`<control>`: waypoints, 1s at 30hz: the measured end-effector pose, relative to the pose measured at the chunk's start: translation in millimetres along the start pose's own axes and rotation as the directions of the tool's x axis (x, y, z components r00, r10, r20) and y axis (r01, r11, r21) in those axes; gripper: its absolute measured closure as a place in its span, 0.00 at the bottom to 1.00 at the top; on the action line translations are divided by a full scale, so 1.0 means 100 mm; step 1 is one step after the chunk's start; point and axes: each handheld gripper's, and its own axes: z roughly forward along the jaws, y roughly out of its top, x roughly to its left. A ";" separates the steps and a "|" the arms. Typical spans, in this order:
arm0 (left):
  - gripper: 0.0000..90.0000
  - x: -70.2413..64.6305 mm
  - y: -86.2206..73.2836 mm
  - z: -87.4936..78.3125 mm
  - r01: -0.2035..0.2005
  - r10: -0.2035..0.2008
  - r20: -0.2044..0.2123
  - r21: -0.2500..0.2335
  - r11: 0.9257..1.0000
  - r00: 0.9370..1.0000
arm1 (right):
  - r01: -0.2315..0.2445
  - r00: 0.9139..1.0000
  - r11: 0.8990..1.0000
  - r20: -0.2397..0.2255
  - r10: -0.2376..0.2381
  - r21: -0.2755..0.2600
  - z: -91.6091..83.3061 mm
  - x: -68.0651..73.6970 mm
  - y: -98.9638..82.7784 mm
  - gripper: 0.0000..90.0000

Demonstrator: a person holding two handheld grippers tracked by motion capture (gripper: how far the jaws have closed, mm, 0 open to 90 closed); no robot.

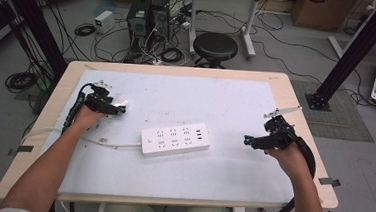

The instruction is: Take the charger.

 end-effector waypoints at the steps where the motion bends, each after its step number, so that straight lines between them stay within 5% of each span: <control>1: 0.26 0.00 0.00 0.00 -0.001 0.001 -0.002 0.001 1.000 1.000 | -0.003 1.000 1.000 -0.003 0.003 -0.002 0.00 0.00 0.00 0.12; 8: 0.46 -0.04 0.01 -0.02 -0.034 0.034 0.027 -0.003 0.999 0.999 | 0.000 1.000 1.000 -0.001 0.000 0.001 0.01 -0.01 -0.01 0.12; 21: 0.47 -0.15 0.10 -0.20 -0.020 0.021 0.008 -0.040 0.999 1.000 | 0.002 1.000 1.000 -0.010 -0.002 -0.002 0.00 0.01 0.00 0.12; 30: 0.47 -0.32 0.13 -0.54 -0.003 -0.002 -0.031 -0.135 0.991 1.000 | 0.016 1.000 1.000 -0.016 -0.016 -0.016 -0.01 0.04 -0.01 0.12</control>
